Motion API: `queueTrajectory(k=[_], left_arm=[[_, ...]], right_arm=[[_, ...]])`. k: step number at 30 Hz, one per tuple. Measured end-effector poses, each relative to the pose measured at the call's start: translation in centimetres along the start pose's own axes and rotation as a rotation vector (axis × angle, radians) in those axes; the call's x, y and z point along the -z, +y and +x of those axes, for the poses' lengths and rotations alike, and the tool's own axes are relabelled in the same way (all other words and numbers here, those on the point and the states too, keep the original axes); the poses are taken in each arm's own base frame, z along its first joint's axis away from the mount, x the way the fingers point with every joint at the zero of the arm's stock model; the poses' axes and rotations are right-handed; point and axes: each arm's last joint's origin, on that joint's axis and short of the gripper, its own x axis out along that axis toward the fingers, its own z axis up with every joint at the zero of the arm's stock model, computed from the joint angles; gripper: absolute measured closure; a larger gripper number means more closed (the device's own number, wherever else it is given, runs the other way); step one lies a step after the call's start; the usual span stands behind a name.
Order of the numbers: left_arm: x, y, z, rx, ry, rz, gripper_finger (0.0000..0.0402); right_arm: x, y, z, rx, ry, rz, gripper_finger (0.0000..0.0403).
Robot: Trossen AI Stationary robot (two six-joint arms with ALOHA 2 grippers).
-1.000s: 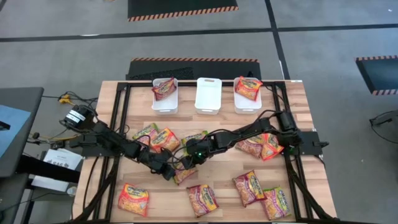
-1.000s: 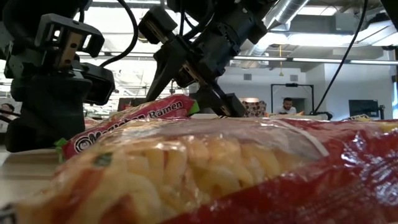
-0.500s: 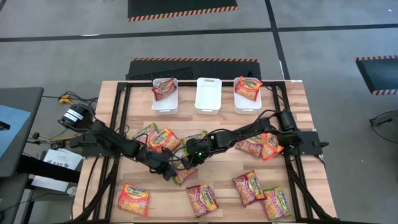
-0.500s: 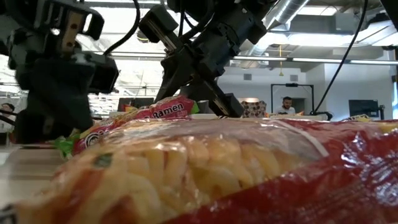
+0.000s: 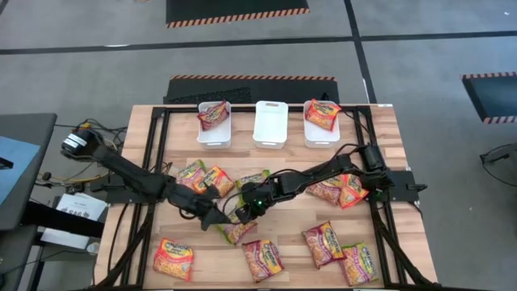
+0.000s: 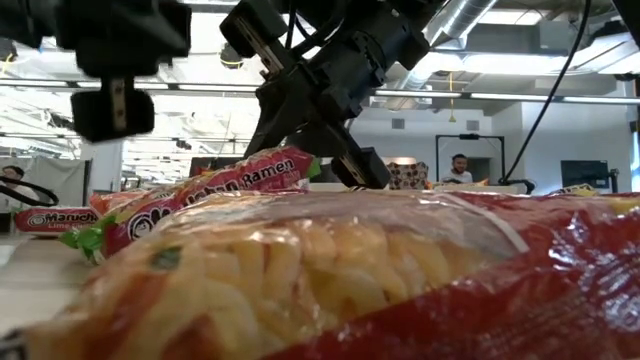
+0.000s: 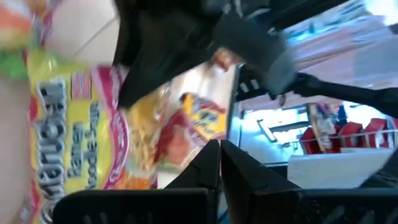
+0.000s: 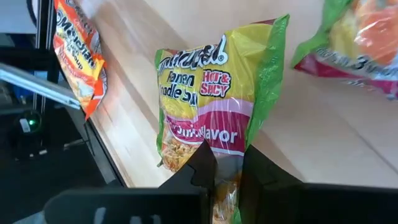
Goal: Sort Maruchan noodles
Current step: Put the green noodle pack into the middle white bin
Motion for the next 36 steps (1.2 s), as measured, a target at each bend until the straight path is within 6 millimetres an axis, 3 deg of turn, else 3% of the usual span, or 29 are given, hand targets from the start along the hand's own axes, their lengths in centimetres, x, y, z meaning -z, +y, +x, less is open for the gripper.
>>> queueTrajectory(k=[8,17,25,30,36], left_arm=[[-1.6,-1.8,-2.9,0.050,-0.117,0.084,0.0401],[-3.9,-2.5,-5.9,0.049,-0.273,0.203,0.0401],[-6.0,-2.8,-8.1,0.058,-0.412,0.302,0.0401],[-7.0,-2.8,-9.4,0.046,-0.495,0.374,0.0401],[-8.0,-2.7,-10.4,0.015,-0.575,0.432,0.0401]], right_arm=[[-0.9,3.3,-1.5,-0.040,-0.025,-0.119,0.0352],[-3.6,4.8,-5.1,0.135,-0.041,-0.262,0.0352],[-8.5,4.9,-9.7,0.198,-0.079,-0.401,0.0352],[-12.4,4.3,-14.1,0.233,-0.137,-0.477,0.0352],[-16.9,2.2,-19.6,0.295,-0.211,-0.510,0.0352]])
